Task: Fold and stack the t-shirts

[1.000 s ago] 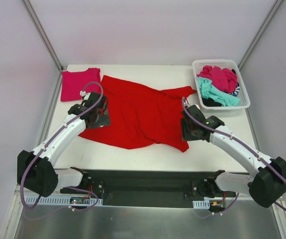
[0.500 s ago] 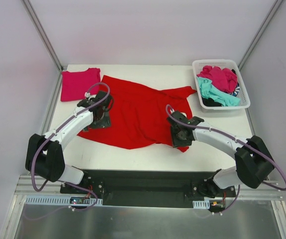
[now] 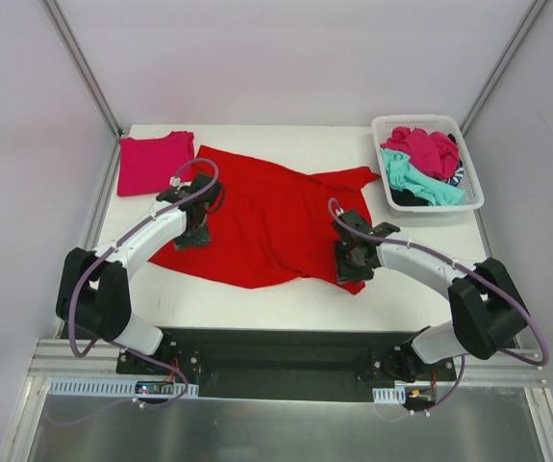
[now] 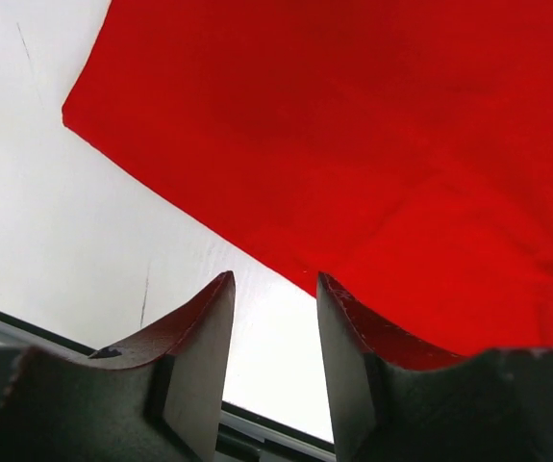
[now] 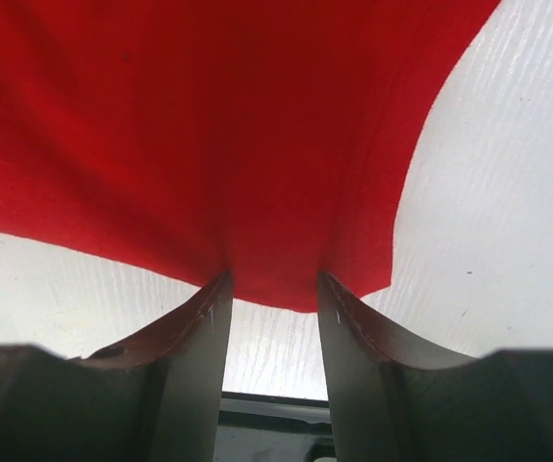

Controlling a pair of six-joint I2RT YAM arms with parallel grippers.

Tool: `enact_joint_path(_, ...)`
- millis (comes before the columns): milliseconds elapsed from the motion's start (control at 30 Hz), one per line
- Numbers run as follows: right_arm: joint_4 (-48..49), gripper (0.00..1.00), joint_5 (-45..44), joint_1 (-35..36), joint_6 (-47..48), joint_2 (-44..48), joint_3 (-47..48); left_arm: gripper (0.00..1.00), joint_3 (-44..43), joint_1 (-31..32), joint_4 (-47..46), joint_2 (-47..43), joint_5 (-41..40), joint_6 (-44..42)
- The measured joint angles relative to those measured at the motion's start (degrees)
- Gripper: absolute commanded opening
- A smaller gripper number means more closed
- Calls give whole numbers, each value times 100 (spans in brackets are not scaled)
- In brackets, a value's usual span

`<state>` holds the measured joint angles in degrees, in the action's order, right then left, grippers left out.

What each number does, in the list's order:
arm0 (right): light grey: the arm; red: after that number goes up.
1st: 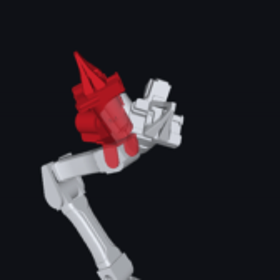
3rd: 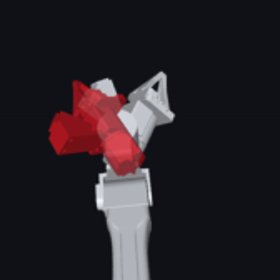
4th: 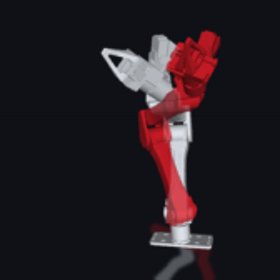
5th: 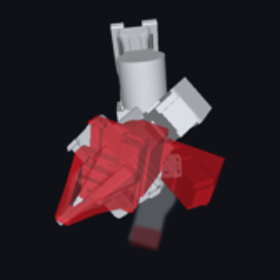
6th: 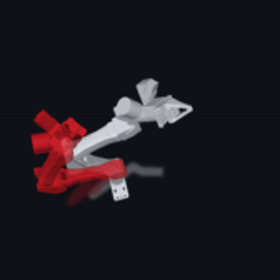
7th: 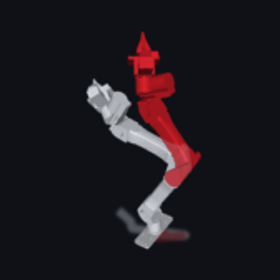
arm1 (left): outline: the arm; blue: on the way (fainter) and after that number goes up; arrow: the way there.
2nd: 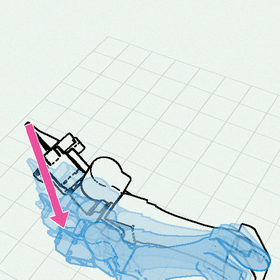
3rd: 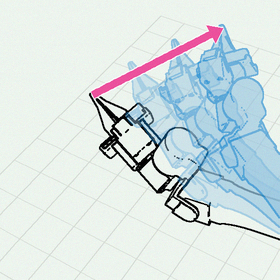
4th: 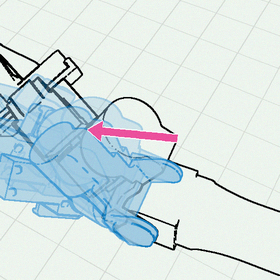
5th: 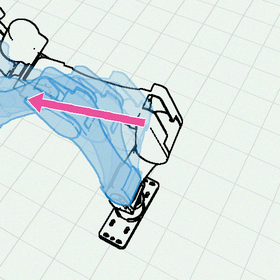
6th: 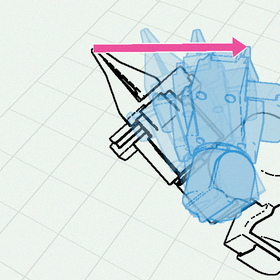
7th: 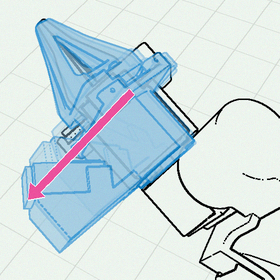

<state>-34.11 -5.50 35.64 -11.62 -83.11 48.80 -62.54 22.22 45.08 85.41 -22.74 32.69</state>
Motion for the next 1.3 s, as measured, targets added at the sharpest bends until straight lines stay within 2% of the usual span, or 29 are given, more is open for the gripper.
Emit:
enact_joint_path(100,-17,45,15,61,22,0,2,46,81,37,-11,-13,4,13)
enact_joint_path(200,-26,45,17,96,63,-11,4,45,98,37,-17,-11,2,28)
enact_joint_path(433,-192,45,15,254,131,-179,94,50,103,61,-24,79,26,61)
enact_joint_path(567,-616,44,-168,964,-9,-142,409,53,131,107,-24,-11,68,81)
enact_joint_path(700,-1045,43,-448,1829,-221,-142,1016,61,142,107,-20,-166,79,83)
enact_joint_path(767,-1172,42,-542,2107,-304,-144,1360,67,142,107,-20,-267,61,85)
enact_joint_path(833,-1193,41,-612,2221,-341,-162,1582,68,144,79,-11,-378,-7,92)
enact_joint_path(933,-1185,39,-651,2232,-334,-339,1676,68,142,-157,-2,-520,-4,83)
enact_joint_path(1133,-1182,35,-723,2221,-70,-1213,1720,69,-125,-1228,61,-380,125,-17)
enact_joint_path(1300,-1239,30,-1121,2129,442,-2059,2109,68,-264,-1244,28,-155,243,-57)
